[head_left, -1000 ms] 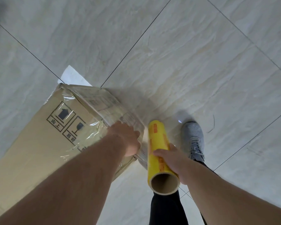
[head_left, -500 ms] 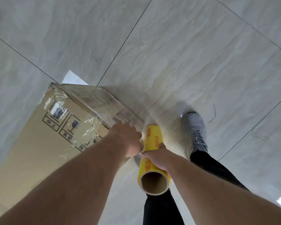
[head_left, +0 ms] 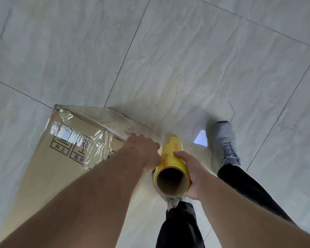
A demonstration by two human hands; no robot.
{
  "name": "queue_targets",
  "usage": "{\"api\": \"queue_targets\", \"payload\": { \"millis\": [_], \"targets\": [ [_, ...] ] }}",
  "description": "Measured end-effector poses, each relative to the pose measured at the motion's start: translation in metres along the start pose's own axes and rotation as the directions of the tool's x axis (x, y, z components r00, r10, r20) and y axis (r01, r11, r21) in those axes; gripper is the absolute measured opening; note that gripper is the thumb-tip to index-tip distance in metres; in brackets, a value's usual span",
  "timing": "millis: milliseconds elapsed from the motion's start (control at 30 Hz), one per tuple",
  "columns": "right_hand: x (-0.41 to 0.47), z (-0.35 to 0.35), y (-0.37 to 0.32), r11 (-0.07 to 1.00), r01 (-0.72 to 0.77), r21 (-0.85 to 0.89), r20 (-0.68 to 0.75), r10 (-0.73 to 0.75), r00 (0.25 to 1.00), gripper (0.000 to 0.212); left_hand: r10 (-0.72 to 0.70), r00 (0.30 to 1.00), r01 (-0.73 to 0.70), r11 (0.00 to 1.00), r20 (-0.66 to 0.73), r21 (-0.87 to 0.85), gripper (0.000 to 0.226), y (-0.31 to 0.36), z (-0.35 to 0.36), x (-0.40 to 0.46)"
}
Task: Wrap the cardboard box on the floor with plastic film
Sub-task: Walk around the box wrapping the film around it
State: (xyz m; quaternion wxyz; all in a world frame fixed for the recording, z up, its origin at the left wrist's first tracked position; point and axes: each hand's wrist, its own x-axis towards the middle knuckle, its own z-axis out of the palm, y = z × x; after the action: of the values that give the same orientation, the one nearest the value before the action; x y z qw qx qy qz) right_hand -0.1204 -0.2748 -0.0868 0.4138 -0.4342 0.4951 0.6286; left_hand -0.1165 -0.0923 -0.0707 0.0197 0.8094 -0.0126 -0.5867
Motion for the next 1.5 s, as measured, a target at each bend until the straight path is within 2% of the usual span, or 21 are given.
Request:
{"api": "queue_targets", "payload": {
  "millis": [67, 133, 200, 300, 333, 433, 467, 600, 800, 867, 1000, 1067, 1133, 1200, 1233, 1300, 1400, 1500],
  "targets": [
    [0.001, -0.001, 0.008, 0.999, 0.024, -0.040, -0.012, -0.025, 1.000, 0.068, 0.022, 1.000, -0.022, 1.000, -0.019, 0.000, 0.046, -0.002, 0.003, 0.001],
    [0.003, -0.007, 0.017, 0.973, 0.064, -0.223, -0.104, -0.089, 0.991, 0.081, 0.050, 0.998, -0.050, 0.999, -0.026, 0.010, 0.051, -0.001, 0.008, 0.002],
    [0.005, -0.012, 0.024, 0.898, 0.086, -0.430, -0.135, -0.158, 0.978, 0.107, 0.070, 0.996, -0.070, 0.998, -0.051, 0.006, 0.052, 0.000, 0.012, 0.004],
    [0.008, -0.010, 0.028, 0.761, 0.043, -0.647, -0.136, -0.171, 0.976, 0.126, 0.088, 0.991, -0.085, 0.996, -0.097, 0.031, 0.048, -0.002, 0.012, 0.005],
    [0.007, -0.007, 0.027, 0.726, 0.033, -0.687, -0.121, -0.159, 0.980, 0.126, 0.097, 0.991, -0.093, 0.995, -0.093, 0.045, 0.047, 0.000, 0.012, 0.005],
    [0.007, 0.008, 0.024, 0.662, 0.045, -0.748, -0.083, -0.161, 0.983, 0.103, 0.123, 0.985, -0.111, 0.989, -0.121, 0.101, 0.039, 0.003, 0.018, 0.006],
    [0.012, 0.013, 0.026, 0.655, 0.043, -0.754, -0.087, -0.164, 0.983, 0.103, 0.133, 0.981, -0.117, 0.986, -0.143, 0.115, 0.036, 0.004, 0.021, 0.006],
    [0.029, 0.032, 0.039, 0.674, -0.063, -0.736, -0.177, -0.102, 0.979, 0.125, 0.169, 0.959, -0.129, 0.975, -0.228, 0.181, 0.033, 0.005, 0.035, 0.009],
    [0.045, 0.049, 0.061, 0.781, 0.010, -0.624, -0.138, -0.123, 0.983, 0.149, 0.166, 0.950, -0.117, 0.975, -0.266, 0.188, 0.029, 0.004, 0.040, 0.015],
    [0.046, 0.048, 0.069, 0.845, 0.044, -0.532, -0.130, -0.133, 0.983, 0.142, 0.172, 0.947, -0.117, 0.971, -0.272, 0.206, 0.029, 0.006, 0.040, 0.013],
    [0.040, 0.043, 0.078, 0.966, 0.122, -0.227, -0.112, -0.150, 0.982, 0.093, 0.150, 0.952, -0.098, 0.975, -0.266, 0.199, 0.035, 0.004, 0.039, 0.013],
    [0.041, 0.041, 0.087, 0.985, 0.144, -0.093, -0.143, -0.156, 0.977, 0.079, 0.142, 0.954, -0.087, 0.974, -0.266, 0.209, 0.038, 0.004, 0.038, 0.011],
    [0.037, 0.042, 0.098, 0.993, 0.114, 0.037, -0.134, -0.108, 0.985, 0.087, 0.157, 0.954, -0.100, 0.970, -0.256, 0.222, 0.036, 0.005, 0.037, 0.009],
    [0.038, 0.046, 0.108, 0.978, 0.045, 0.204, -0.042, -0.037, 0.998, 0.100, 0.169, 0.952, -0.114, 0.970, -0.255, 0.217, 0.036, 0.005, 0.036, 0.009],
    [0.037, 0.047, 0.111, 0.966, 0.026, 0.258, -0.002, -0.027, 1.000, 0.098, 0.171, 0.951, -0.116, 0.970, -0.259, 0.215, 0.036, 0.004, 0.036, 0.009],
    [0.038, 0.046, 0.117, 0.963, 0.035, 0.269, 0.010, -0.039, 0.999, 0.089, 0.176, 0.950, -0.120, 0.968, -0.259, 0.221, 0.033, 0.003, 0.035, 0.007],
    [0.035, 0.038, 0.122, 0.986, 0.118, 0.120, -0.055, -0.112, 0.992, 0.080, 0.187, 0.950, -0.123, 0.960, -0.251, 0.251, 0.032, 0.005, 0.033, 0.003],
    [0.035, 0.028, 0.121, 0.989, 0.146, 0.000, -0.095, -0.145, 0.985, 0.091, 0.212, 0.937, -0.115, 0.938, -0.278, 0.326, 0.033, 0.011, 0.031, -0.004]
  ]
}}
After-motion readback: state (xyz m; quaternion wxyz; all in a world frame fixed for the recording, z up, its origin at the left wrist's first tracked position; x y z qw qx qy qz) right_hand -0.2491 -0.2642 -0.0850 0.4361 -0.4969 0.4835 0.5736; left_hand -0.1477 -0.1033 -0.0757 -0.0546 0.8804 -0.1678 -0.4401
